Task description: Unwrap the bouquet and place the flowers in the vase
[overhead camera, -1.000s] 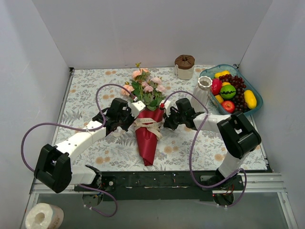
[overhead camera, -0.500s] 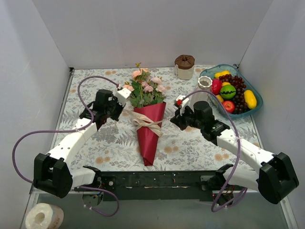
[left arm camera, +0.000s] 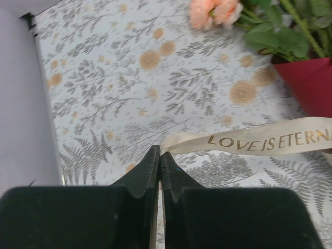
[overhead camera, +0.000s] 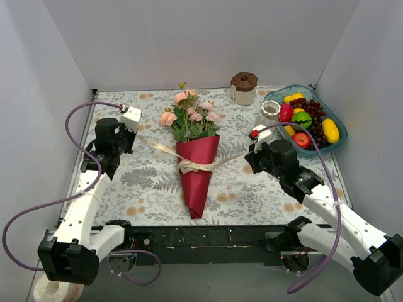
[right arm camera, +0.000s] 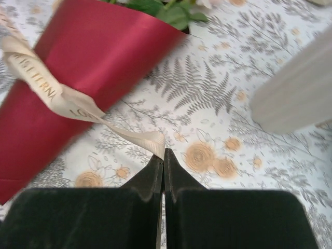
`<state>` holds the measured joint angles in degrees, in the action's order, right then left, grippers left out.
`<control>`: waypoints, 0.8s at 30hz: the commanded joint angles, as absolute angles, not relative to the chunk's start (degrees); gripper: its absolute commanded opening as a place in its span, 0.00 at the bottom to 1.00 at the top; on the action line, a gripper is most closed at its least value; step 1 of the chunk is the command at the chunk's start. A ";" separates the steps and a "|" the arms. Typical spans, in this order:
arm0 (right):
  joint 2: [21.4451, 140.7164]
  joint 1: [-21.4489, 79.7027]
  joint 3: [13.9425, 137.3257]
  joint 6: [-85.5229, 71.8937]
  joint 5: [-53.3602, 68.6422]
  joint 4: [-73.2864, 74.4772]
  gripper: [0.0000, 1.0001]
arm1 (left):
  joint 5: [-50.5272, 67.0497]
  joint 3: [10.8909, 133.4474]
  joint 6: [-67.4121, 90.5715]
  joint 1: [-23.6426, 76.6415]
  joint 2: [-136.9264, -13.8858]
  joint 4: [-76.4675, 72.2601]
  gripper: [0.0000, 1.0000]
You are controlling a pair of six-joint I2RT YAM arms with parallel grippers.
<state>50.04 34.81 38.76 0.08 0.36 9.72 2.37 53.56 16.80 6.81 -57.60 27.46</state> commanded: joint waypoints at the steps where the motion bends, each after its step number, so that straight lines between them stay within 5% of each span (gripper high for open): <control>1: 49.13 34.89 42.19 -4.38 -19.09 18.18 0.01 | -13.31 51.86 16.35 3.70 -58.00 26.64 0.00; 11: 44.30 34.89 44.65 -12.83 -52.02 27.86 0.01 | -12.49 51.77 16.79 -14.85 -57.39 23.73 0.00; 13: 43.51 34.80 44.74 -12.57 -54.83 28.65 0.23 | -10.29 52.03 17.05 -14.94 -55.91 25.48 0.21; 14: 43.42 34.80 44.82 -12.22 -55.54 29.00 0.60 | -8.54 52.29 17.22 -14.85 -55.20 26.45 0.83; 15: 43.85 34.72 45.00 -12.04 -55.81 29.53 0.77 | -3.48 53.43 17.05 -14.85 -54.59 27.67 0.98; 17: 44.73 34.72 46.31 -13.09 -56.51 32.41 0.93 | 4.43 55.80 16.44 -14.85 -54.23 34.07 0.98; 24: 44.14 34.72 51.76 -12.76 -53.27 32.28 0.97 | 37.83 64.77 12.22 -14.85 -58.44 47.63 0.98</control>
<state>46.63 34.83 46.52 -13.10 -52.80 33.85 13.15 59.86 15.53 -14.90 -56.82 38.61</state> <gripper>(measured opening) 0.961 0.981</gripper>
